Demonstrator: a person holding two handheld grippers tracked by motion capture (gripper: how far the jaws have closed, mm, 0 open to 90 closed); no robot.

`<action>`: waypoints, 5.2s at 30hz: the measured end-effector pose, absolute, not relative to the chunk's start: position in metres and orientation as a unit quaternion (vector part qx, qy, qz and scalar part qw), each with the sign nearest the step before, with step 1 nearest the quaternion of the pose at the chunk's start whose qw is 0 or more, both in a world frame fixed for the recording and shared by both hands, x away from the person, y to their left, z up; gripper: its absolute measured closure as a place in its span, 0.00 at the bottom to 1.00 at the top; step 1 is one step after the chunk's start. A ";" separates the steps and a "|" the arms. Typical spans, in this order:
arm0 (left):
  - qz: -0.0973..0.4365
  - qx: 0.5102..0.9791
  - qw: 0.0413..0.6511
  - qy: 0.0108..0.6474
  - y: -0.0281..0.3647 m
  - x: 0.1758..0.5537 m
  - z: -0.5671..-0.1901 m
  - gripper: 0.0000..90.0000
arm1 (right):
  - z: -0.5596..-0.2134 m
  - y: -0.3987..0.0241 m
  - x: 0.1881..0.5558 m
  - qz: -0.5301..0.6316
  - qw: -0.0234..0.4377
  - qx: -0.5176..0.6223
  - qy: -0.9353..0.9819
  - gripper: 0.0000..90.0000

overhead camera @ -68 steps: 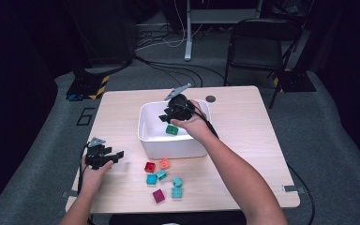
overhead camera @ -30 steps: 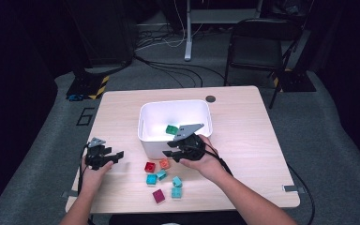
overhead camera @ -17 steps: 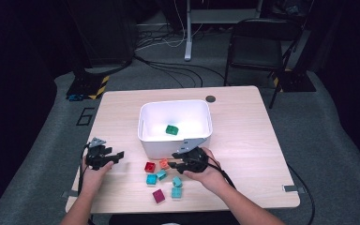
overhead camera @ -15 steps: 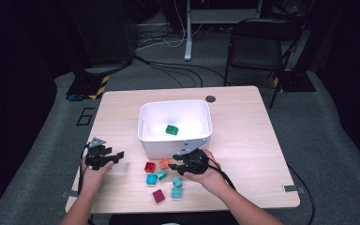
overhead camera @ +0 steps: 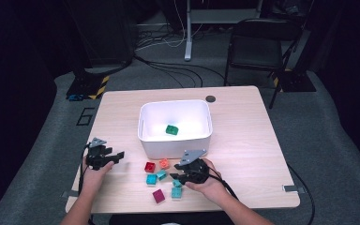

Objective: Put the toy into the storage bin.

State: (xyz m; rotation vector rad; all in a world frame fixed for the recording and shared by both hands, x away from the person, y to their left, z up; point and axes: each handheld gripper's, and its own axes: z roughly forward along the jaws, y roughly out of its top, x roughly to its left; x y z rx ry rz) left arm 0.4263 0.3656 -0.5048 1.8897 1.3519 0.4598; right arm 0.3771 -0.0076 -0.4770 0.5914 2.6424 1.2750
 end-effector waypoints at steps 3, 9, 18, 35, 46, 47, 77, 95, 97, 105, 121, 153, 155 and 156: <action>0.180 0.739 0.377 0.529 0.366 0.426 -0.505 0.37 | -0.482 -0.007 0.374 0.424 0.070 0.196 0.881 0.66; 0.181 0.739 0.375 0.529 0.367 0.426 -0.504 0.37 | -0.492 -0.006 0.370 0.415 0.062 0.200 0.885 0.64; 0.179 0.738 0.376 0.531 0.367 0.426 -0.504 0.37 | -0.500 -0.008 0.367 0.402 0.065 0.198 0.892 0.62; 0.181 0.738 0.376 0.530 0.367 0.427 -0.505 0.37 | -0.503 -0.018 0.374 0.396 0.061 0.220 0.889 0.74; 0.180 0.738 0.376 0.531 0.367 0.426 -0.505 0.37 | -0.489 -0.019 0.378 0.405 0.060 0.213 0.887 0.74; 0.179 0.738 0.376 0.531 0.367 0.426 -0.505 0.37 | -0.488 -0.019 0.378 0.406 0.059 0.215 0.886 0.74; 0.180 0.738 0.375 0.531 0.366 0.427 -0.505 0.38 | -0.415 -0.026 0.391 0.427 0.047 0.198 0.881 0.74; 0.181 0.739 0.376 0.529 0.367 0.426 -0.505 0.38 | -0.373 -0.023 0.395 0.436 0.041 0.190 0.879 0.74; 0.179 0.738 0.376 0.531 0.367 0.426 -0.504 0.38 | -0.368 -0.024 0.396 0.438 0.042 0.188 0.878 0.74; 0.180 0.738 0.376 0.530 0.367 0.427 -0.505 0.38 | -0.353 -0.026 0.405 0.445 0.044 0.192 0.874 0.74; 0.177 0.738 0.377 0.531 0.367 0.427 -0.505 0.38 | -0.339 -0.018 0.445 0.443 0.080 0.210 0.868 0.74; 0.176 0.737 0.382 0.529 0.368 0.428 -0.505 0.38 | -0.363 0.027 0.526 0.429 0.105 0.250 0.862 0.74; 0.176 0.737 0.382 0.529 0.368 0.428 -0.505 0.38 | -0.365 0.030 0.529 0.428 0.104 0.251 0.862 0.74; 0.176 0.737 0.382 0.528 0.368 0.428 -0.505 0.38 | -0.367 0.032 0.529 0.426 0.104 0.256 0.862 0.74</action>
